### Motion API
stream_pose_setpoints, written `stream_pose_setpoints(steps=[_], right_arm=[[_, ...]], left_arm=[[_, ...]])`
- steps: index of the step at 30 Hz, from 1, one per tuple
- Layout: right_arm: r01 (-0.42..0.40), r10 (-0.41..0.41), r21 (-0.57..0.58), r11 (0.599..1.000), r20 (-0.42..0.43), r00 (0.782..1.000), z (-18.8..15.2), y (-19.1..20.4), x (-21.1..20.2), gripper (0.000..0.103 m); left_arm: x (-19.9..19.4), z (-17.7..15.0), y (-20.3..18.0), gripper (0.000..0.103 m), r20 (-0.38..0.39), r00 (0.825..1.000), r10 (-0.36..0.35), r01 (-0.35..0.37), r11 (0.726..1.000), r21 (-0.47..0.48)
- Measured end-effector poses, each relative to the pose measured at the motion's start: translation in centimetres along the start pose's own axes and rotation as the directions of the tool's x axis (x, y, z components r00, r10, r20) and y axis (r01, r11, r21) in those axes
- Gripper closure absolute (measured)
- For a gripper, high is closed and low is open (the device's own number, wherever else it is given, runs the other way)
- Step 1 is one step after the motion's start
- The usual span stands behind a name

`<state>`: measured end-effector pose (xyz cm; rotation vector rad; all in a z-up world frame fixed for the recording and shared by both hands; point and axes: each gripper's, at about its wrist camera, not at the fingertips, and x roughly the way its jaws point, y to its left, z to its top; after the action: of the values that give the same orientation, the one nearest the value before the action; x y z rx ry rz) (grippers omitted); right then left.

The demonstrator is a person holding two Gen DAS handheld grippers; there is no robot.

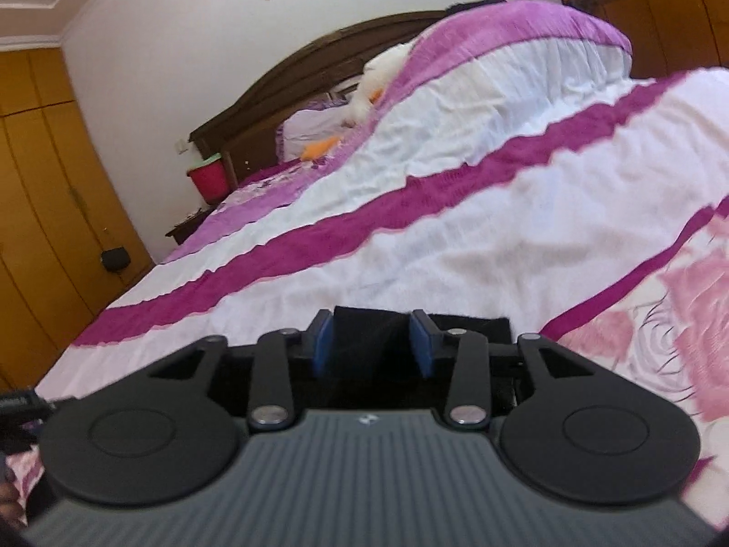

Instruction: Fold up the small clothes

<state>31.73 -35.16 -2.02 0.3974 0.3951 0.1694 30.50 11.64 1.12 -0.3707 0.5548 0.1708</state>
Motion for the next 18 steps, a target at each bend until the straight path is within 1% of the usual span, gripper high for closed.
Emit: stream_pose_setpoints(steps=[4,7,9,11,14,16,18], right_arm=[[0.001,-0.001,-0.029,1.000,-0.013,1.000,0.2,0.1,-0.9,0.062],[-0.016,0.014,-0.084,0.996,-0.024,1.000,-0.2,0.7,-1.6,0.062],[-0.032,0.027,-0.131,0.991,-0.044,0.999,-0.6,1.2,-1.6,0.062],[-0.048,0.035,-0.197,0.979,-0.072,0.997,-1.0,1.9,-1.4,0.062],[-0.060,0.025,-0.283,0.957,-0.127,0.992,-1.5,3.0,-0.6,0.062],[-0.081,0.026,-0.308,0.948,-0.181,0.983,-1.6,3.4,0.5,0.063],[-0.073,0.001,-0.320,0.945,-0.220,0.975,-1.8,3.6,1.9,0.064]], left_arm=[[-1.9,0.2,0.0,0.047,-0.010,1.000,-0.020,0.020,0.999,0.032],[-3.0,-0.3,-0.4,0.047,-0.019,0.998,-0.052,0.053,0.997,0.061],[-3.5,-0.8,-1.0,0.047,-0.030,0.997,-0.074,0.077,0.992,0.101],[-3.4,-1.4,-1.8,0.047,-0.048,0.994,-0.094,0.100,0.984,0.145],[-2.8,-2.5,-3.2,0.047,-0.101,0.985,-0.137,0.155,0.966,0.206],[-1.9,-3.0,-4.2,0.047,-0.136,0.979,-0.151,0.182,0.952,0.248],[-0.6,-3.3,-4.9,0.047,-0.162,0.976,-0.147,0.187,0.946,0.266]])
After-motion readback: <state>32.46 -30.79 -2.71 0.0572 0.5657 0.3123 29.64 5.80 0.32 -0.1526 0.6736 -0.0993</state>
